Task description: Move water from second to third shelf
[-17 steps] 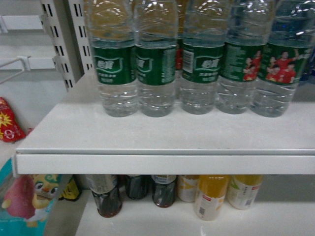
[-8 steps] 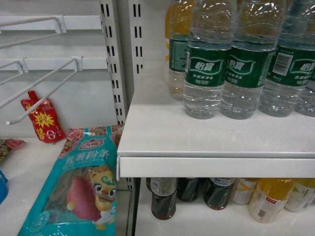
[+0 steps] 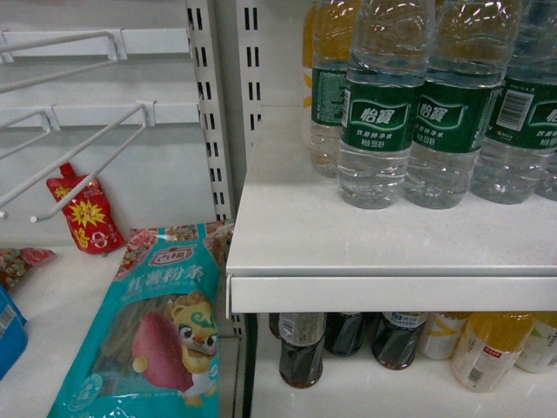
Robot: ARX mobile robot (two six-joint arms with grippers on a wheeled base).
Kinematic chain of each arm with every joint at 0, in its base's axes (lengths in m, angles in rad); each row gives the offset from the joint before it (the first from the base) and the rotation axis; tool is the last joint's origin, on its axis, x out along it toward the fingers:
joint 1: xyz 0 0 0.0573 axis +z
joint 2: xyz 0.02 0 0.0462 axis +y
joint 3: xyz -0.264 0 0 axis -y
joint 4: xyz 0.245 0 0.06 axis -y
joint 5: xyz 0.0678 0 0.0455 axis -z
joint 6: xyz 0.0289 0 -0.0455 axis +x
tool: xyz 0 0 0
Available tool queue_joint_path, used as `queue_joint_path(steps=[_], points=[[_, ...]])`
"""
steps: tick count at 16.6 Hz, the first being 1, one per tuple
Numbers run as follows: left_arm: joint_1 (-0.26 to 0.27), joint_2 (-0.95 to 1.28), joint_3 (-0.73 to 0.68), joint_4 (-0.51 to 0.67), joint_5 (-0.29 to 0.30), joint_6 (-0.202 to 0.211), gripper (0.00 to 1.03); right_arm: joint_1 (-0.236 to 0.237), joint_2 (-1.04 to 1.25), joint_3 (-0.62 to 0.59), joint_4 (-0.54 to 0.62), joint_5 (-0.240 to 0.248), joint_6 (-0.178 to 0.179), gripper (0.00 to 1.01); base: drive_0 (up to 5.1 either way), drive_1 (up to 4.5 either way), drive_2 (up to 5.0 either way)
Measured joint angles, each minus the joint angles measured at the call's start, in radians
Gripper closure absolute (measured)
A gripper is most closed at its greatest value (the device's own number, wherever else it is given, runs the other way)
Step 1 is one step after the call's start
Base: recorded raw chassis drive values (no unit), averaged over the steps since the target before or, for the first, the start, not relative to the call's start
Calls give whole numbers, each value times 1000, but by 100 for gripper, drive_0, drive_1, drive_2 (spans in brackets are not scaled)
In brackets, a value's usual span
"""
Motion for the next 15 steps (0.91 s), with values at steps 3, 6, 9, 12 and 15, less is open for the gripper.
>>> queue_joint_path(steps=[3, 6, 9, 12, 15], points=[[0, 0, 0, 0, 0, 0, 5, 1, 0, 0, 2, 0, 0, 61, 0, 0, 0], [0, 0, 0, -1, 1, 0, 5, 39, 44, -71, 262, 138, -17, 61, 0, 0, 0], [0, 0, 0, 0, 0, 0, 5, -34, 149, -59, 467, 173, -29, 62, 0, 0, 0], [0, 0, 0, 0, 1, 0, 5, -48, 291, -19, 560, 114, -28, 62, 0, 0, 0], [0, 0, 0, 0, 1, 0, 5, 31, 433, -18, 637, 134, -27, 62, 0, 0, 0]])
